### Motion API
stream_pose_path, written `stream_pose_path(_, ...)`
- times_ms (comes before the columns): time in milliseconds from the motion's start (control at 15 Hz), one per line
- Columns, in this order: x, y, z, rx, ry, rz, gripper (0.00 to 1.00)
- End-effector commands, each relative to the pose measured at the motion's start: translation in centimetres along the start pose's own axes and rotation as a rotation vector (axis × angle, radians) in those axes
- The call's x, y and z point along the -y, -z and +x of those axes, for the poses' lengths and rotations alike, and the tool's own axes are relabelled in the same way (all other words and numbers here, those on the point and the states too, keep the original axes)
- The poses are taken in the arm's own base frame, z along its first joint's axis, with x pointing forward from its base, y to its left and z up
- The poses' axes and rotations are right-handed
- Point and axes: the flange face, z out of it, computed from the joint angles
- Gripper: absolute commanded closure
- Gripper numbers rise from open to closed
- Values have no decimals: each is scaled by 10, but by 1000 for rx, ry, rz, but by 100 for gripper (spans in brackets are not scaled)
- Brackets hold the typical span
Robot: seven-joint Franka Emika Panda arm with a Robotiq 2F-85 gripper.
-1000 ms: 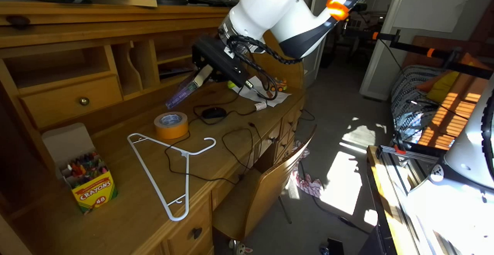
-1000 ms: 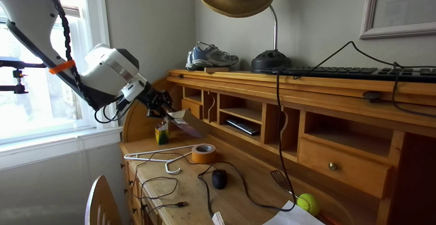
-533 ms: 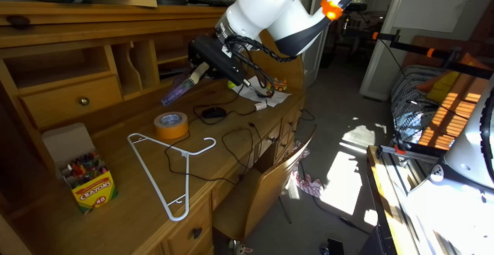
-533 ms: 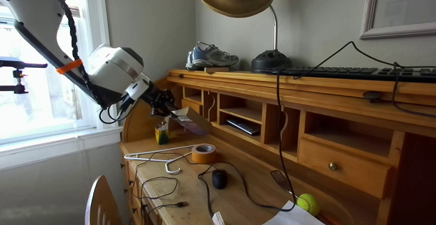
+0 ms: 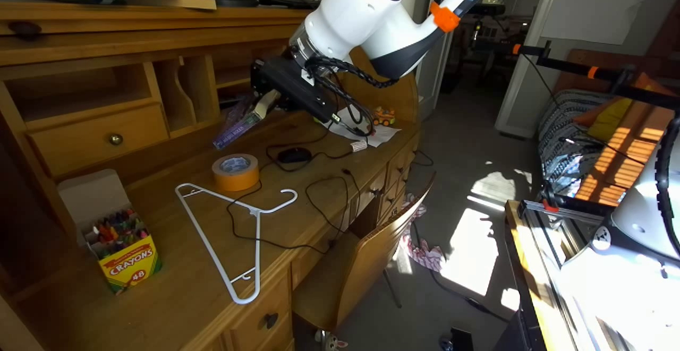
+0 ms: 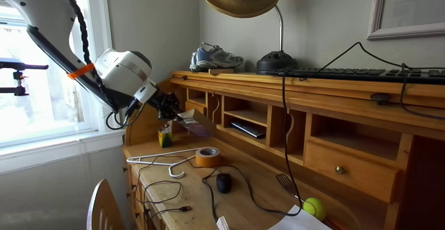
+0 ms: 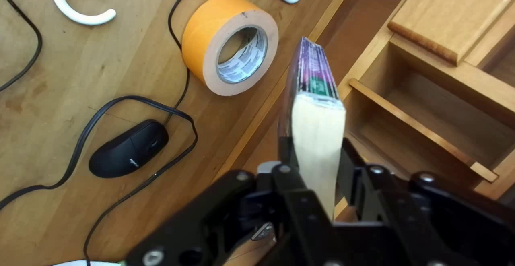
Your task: Take the book off of the top
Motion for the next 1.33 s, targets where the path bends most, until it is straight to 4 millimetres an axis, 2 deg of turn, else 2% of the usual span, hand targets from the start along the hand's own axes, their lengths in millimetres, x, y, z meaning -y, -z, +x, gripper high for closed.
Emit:
stream_pose_path(0,5,-10,3,24,-1,26,93)
stream_pose_path(67,-9,-14,-5,28,-1,35,93)
stream_pose_path(133,5,-15,2,29,11,37,93)
stream_pose_path(200,1,-18,2,33,22,36,93)
stream_pose_path(267,-13,-21,-6,37,18,48,93)
stream_pose_path(333,-1,-24,2,42,21,48,93)
stream_pose_path(400,-6,-28,2,43,30,50,93)
stream_pose_path(467,-23,-32,-8,41,25,59,93)
stream_pose_path(533,-13,-34,1,38,28,58,93)
stream_pose_path(600,-22,-38,-1,33,41,56,93)
stream_pose_path(667,-19,-30,-5,33,79,33,71)
stream_pose_path(867,-27,-37,-2,42,48,35,71)
stream_pose_path(1067,-26,-39,-2,47,41,38,71)
stream_pose_path(1133,-25,-38,-2,47,41,40,93)
stream_pose_path(1267,-26,-48,-3,39,35,58,93)
